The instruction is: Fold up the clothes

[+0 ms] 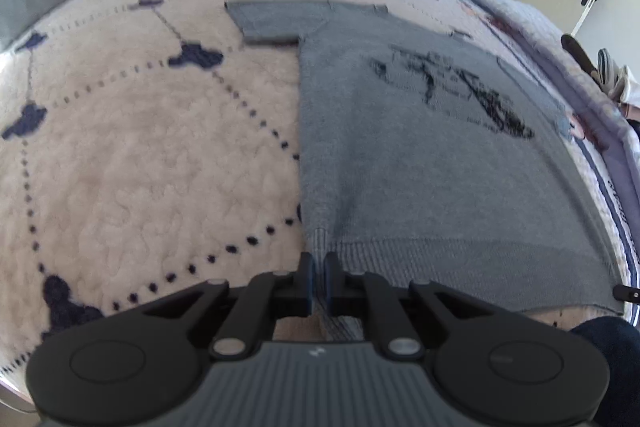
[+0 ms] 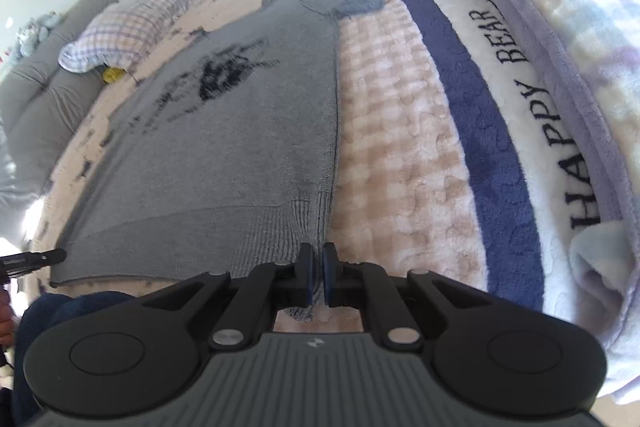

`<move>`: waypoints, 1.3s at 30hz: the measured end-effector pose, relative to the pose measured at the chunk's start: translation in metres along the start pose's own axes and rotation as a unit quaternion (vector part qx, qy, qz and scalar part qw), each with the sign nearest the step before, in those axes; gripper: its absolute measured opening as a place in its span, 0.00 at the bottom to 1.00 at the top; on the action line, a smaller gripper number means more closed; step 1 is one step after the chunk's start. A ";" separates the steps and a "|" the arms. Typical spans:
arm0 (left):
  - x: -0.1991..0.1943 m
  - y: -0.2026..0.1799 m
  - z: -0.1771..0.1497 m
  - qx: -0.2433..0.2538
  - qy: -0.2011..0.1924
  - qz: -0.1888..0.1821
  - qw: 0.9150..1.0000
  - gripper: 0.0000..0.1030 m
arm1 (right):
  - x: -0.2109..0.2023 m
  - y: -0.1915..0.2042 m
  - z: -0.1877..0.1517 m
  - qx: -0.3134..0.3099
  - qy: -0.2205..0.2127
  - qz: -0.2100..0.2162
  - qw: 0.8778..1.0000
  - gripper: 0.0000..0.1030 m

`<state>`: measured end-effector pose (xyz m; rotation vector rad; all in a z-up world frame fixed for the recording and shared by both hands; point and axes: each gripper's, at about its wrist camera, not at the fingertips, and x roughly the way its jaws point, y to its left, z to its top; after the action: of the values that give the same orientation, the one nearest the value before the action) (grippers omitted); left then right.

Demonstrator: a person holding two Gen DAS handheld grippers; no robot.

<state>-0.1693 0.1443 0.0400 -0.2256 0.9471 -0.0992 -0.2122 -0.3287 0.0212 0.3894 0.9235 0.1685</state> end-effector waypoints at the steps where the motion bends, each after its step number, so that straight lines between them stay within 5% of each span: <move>1: 0.002 0.005 0.001 -0.013 0.004 -0.007 1.000 0.07 | 0.001 0.000 0.000 -0.002 0.001 -0.003 1.000 0.06; 6: -0.014 0.025 0.013 -0.027 -0.012 0.010 1.000 0.13 | -0.004 -0.003 0.005 -0.013 -0.001 -0.013 1.000 0.11; 9: -0.025 0.040 0.022 -0.028 -0.026 0.035 0.999 0.16 | -0.013 -0.015 0.013 -0.005 -0.012 -0.035 0.999 0.26; 13: -0.029 0.048 0.043 -0.021 -0.047 0.058 0.997 0.30 | -0.018 -0.026 0.032 -0.008 -0.029 -0.072 0.997 0.30; 24: -0.007 0.035 0.105 -0.018 -0.079 0.067 0.994 0.40 | 0.008 -0.020 0.129 -0.022 -0.078 -0.082 0.993 0.34; 28: 0.009 0.019 0.119 0.016 -0.082 0.080 0.993 0.63 | 0.031 -0.009 0.168 -0.072 -0.088 -0.122 0.986 0.34; 31: 0.023 0.006 0.129 0.037 -0.084 0.081 0.993 0.68 | 0.052 -0.008 0.201 -0.091 -0.095 -0.134 0.982 0.34; 35: 0.041 -0.008 0.152 0.046 -0.091 0.079 0.992 0.78 | 0.080 -0.019 0.248 -0.067 -0.094 -0.123 0.986 0.51; 39: 0.059 -0.014 0.181 0.039 -0.097 0.076 0.992 0.80 | 0.113 -0.025 0.282 -0.056 -0.087 -0.145 0.984 0.52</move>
<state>0.0124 0.1468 0.0977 -0.0889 0.7623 0.0267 0.0809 -0.3893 0.0794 0.1595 0.7850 -0.0807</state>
